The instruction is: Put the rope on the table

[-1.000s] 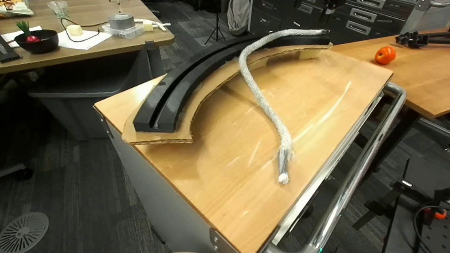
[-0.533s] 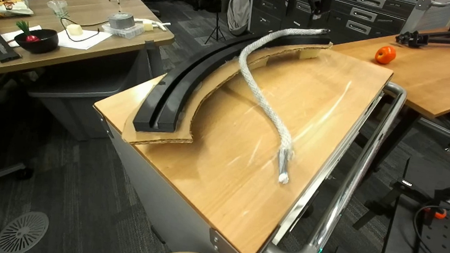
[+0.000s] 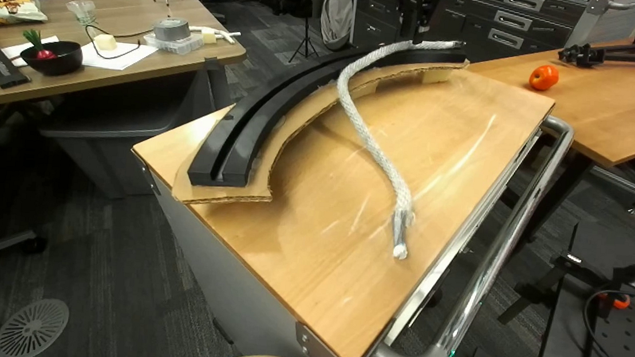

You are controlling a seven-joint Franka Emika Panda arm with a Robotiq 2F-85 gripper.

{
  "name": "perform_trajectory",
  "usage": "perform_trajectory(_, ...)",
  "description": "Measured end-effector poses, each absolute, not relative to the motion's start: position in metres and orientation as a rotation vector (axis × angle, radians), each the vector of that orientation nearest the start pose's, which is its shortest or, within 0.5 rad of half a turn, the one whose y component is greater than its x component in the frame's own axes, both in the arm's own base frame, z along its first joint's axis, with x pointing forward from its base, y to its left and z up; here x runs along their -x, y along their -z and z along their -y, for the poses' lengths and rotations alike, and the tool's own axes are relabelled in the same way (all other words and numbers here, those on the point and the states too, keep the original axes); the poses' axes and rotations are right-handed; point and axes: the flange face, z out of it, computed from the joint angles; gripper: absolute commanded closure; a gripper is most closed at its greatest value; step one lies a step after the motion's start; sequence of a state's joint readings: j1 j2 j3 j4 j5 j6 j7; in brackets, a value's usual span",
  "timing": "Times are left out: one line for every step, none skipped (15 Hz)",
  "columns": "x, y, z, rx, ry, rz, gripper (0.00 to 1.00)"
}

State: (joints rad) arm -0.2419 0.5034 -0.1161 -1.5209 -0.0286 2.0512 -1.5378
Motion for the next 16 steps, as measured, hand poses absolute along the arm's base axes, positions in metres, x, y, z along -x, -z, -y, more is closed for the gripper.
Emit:
perform_trajectory(-0.658, -0.372, 0.236, 2.648, -0.081, 1.804, 0.61)
perform_trajectory(-0.660, -0.371, 0.238, 2.649, -0.085, 1.784, 0.58)
perform_trajectory(-0.661, -0.370, 0.240, 2.651, -0.089, 1.763, 0.69)
perform_trajectory(-0.662, -0.368, 0.242, 2.650, -0.093, 1.745, 0.83)
perform_trajectory(-0.663, -0.367, 0.243, 2.650, -0.099, 1.728, 0.88)
perform_trajectory(-0.665, -0.365, 0.244, 2.647, -0.104, 1.712, 0.97)
perform_trajectory(-0.665, -0.363, 0.245, 2.644, -0.111, 1.695, 1.00)
perform_trajectory(-0.666, -0.361, 0.245, 2.641, -0.118, 1.679, 1.00)
perform_trajectory(-0.667, -0.360, 0.246, 2.639, -0.126, 1.663, 0.99)
perform_trajectory(-0.668, -0.360, 0.246, 2.640, -0.130, 1.650, 0.98)
perform_trajectory(-0.668, -0.360, 0.246, 2.640, -0.135, 1.640, 0.97)
perform_trajectory(-0.669, -0.361, 0.246, 2.640, -0.138, 1.630, 0.97)
perform_trajectory(-0.669, -0.361, 0.246, 2.640, -0.144, 1.620, 0.97)
perform_trajectory(-0.668, -0.361, 0.246, 2.644, -0.147, 1.610, 0.97)
perform_trajectory(-0.668, -0.361, 0.246, 2.650, -0.149, 1.598, 0.97)
perform_trajectory(-0.668, -0.361, 0.246, 2.658, -0.149, 1.586, 0.97)
